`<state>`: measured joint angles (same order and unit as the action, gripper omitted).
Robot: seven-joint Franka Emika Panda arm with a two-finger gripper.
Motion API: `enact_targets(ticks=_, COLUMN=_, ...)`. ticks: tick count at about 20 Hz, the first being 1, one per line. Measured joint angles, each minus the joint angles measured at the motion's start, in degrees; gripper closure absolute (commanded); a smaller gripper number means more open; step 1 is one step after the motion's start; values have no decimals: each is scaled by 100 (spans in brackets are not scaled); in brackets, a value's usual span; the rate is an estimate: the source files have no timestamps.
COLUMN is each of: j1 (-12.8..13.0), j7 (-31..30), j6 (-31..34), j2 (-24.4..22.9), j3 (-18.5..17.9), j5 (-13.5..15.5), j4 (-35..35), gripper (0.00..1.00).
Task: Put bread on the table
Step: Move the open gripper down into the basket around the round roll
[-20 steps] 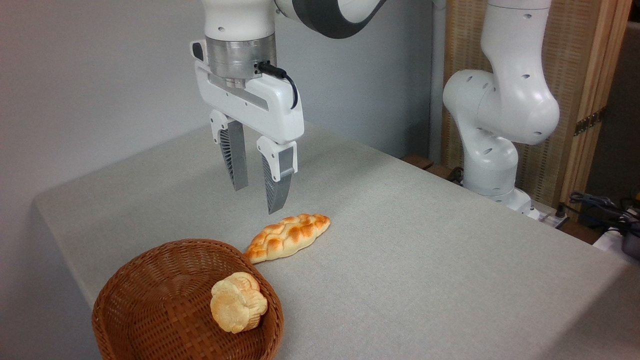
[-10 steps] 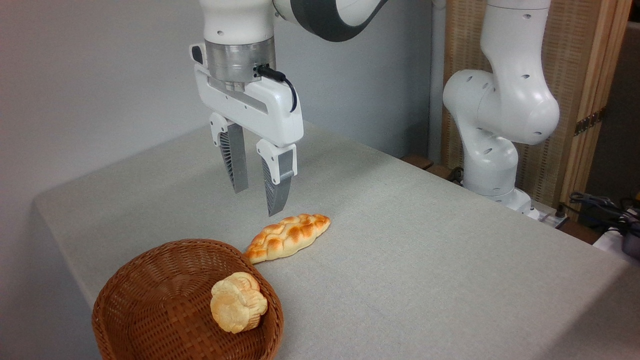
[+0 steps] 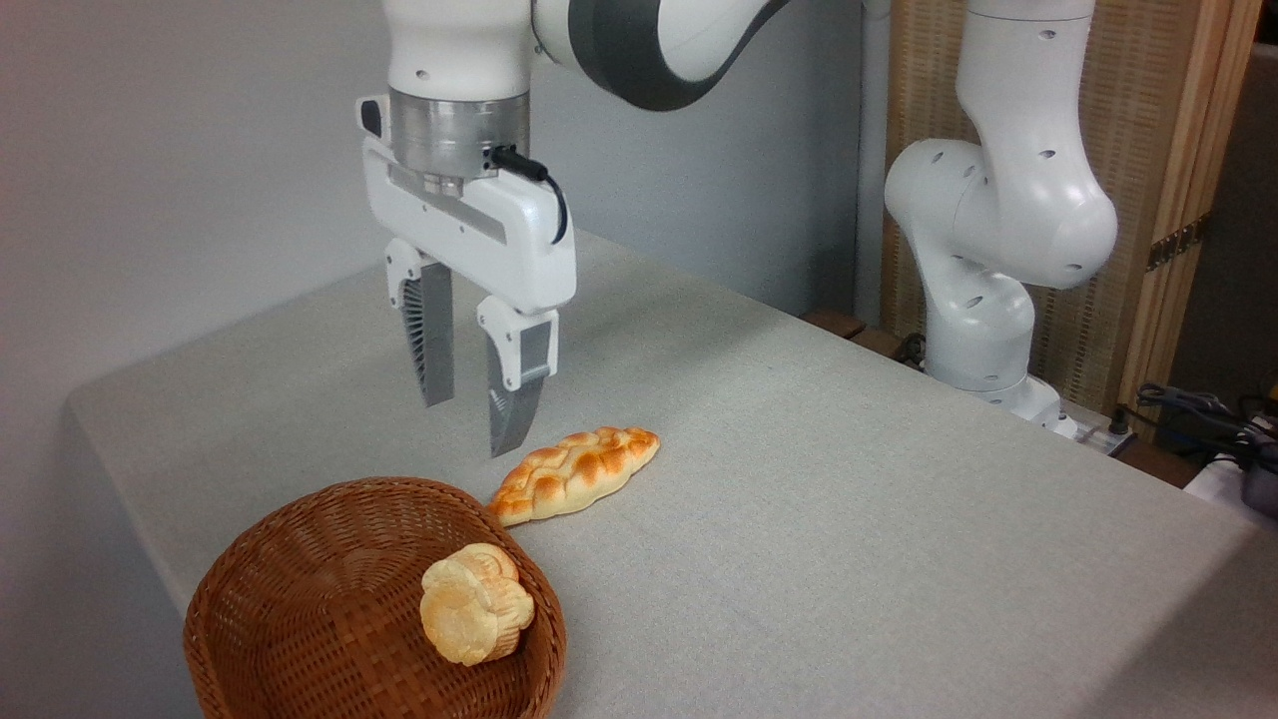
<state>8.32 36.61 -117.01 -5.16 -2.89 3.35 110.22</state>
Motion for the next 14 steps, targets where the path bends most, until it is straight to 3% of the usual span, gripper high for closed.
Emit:
enact_targets(ticks=5, j1=-8, j7=0, j6=-509, j2=402, j3=-252, j5=0, j4=0, gripper=0)
enact_targets(ticks=10, j1=-22, j7=102, j6=-620, j2=691, j3=-595, j5=0, j4=0, gripper=0)
enact_targets(ticks=14, j1=-18, j7=182, j6=-767, j2=864, j3=-637, j5=0, j4=0, gripper=0)
